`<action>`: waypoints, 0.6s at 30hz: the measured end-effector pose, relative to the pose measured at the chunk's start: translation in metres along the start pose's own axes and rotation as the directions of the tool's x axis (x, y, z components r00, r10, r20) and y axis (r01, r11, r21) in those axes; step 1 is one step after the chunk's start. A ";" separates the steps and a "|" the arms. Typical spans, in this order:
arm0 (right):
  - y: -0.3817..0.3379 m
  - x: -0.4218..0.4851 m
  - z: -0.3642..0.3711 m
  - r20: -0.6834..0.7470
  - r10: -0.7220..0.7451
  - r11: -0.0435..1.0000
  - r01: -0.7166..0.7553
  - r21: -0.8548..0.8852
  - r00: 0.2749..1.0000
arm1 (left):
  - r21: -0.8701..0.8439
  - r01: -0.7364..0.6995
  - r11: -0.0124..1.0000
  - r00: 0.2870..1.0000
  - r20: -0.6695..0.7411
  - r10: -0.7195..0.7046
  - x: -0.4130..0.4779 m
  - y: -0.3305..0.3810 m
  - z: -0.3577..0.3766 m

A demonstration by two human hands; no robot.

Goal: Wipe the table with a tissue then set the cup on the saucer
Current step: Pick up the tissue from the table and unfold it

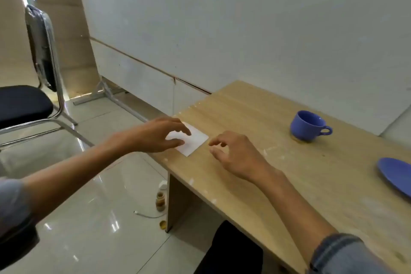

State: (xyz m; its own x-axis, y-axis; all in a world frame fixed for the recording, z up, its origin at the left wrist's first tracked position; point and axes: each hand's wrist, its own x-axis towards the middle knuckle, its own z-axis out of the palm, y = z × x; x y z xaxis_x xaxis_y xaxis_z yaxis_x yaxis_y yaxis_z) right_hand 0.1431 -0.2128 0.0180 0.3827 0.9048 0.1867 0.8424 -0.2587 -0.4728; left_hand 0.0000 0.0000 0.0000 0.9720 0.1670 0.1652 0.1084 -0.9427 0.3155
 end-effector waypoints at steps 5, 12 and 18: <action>-0.021 0.014 0.027 0.132 -0.018 0.982 0.042 -0.182 0.991 | 0.147 0.032 0.989 0.995 0.089 -0.046 -0.011 -0.020 0.000; -0.026 0.024 0.035 0.104 -0.012 0.977 0.033 -0.208 0.995 | 0.393 -0.207 0.896 0.977 0.137 0.166 0.010 -0.013 -0.010; -0.017 0.024 0.024 -0.095 -0.001 0.993 -0.010 -0.118 0.995 | 0.137 -0.060 0.989 0.927 0.376 0.004 0.036 0.009 -0.051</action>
State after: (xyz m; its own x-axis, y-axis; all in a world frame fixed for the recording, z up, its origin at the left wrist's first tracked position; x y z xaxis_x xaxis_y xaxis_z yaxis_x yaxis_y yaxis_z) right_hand 0.1287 -0.1785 0.0105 0.4160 0.8690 0.2681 0.8775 -0.3061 -0.3693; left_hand 0.0253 0.0119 0.0567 0.9795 0.0422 -0.1972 0.0774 -0.9817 0.1741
